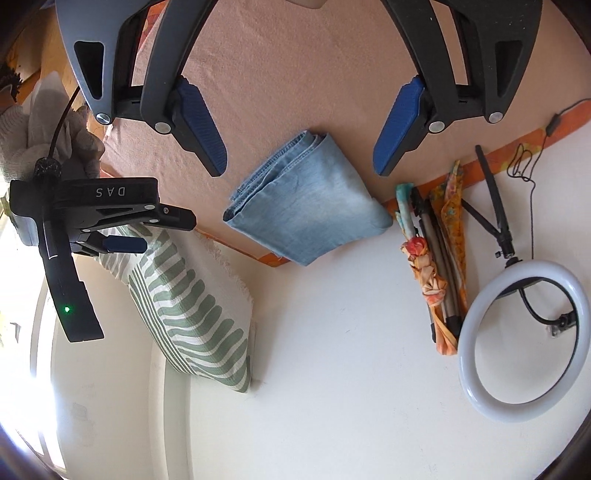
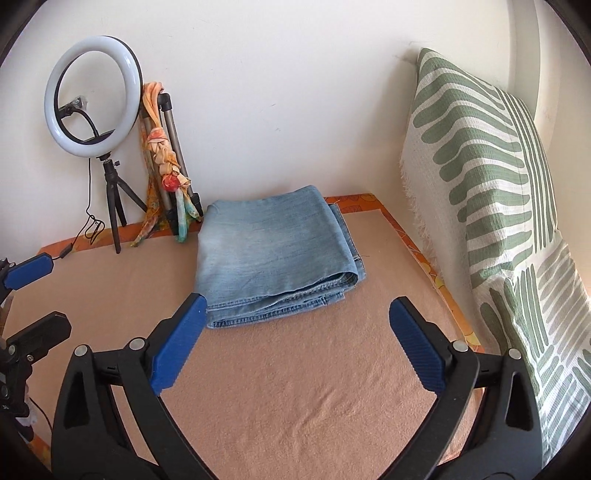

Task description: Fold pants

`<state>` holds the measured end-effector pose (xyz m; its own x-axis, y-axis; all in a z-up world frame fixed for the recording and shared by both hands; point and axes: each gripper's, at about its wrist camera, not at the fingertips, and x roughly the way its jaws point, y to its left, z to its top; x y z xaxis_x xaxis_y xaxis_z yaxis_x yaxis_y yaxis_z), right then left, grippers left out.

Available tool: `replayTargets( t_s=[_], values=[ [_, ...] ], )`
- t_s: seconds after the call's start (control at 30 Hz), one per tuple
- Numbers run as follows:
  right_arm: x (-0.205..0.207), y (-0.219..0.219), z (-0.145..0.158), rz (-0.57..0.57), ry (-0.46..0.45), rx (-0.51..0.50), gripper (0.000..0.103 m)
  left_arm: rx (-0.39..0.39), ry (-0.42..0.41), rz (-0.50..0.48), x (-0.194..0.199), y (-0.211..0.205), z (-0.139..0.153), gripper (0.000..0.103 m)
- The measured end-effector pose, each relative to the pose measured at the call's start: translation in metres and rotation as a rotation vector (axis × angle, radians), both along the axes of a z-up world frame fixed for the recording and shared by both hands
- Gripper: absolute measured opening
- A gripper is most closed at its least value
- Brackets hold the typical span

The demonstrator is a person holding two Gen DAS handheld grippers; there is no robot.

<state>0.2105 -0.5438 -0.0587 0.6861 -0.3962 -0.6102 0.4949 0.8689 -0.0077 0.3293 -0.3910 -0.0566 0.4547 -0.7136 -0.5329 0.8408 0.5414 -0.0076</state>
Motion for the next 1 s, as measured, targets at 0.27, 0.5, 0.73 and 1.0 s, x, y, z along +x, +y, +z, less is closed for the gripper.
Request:
replayTargets(
  t_s=[0.27, 0.5, 0.73, 1.0],
  values=[
    [-0.042, 0.043, 0.003, -0.043, -0.043, -0.02, 0.103, -0.009, 0.005, 0.042, -0.039, 0.045, -0.002, 0.083],
    [-0.062, 0.076, -0.006, -0.018, -0.057, -0.014, 0.103, -0.052, -0.001, 0.088, -0.062, 0.083, -0.006, 0.089],
    [-0.08, 0.092, -0.01, -0.037, -0.07, -0.047, 0.103, -0.061, -0.028, 0.114, -0.07, 0.097, -0.014, 0.095],
    [-0.085, 0.096, -0.02, -0.058, -0.082, -0.052, 0.103, -0.038, -0.039, 0.134, -0.07, 0.1, -0.026, 0.098]
  ],
)
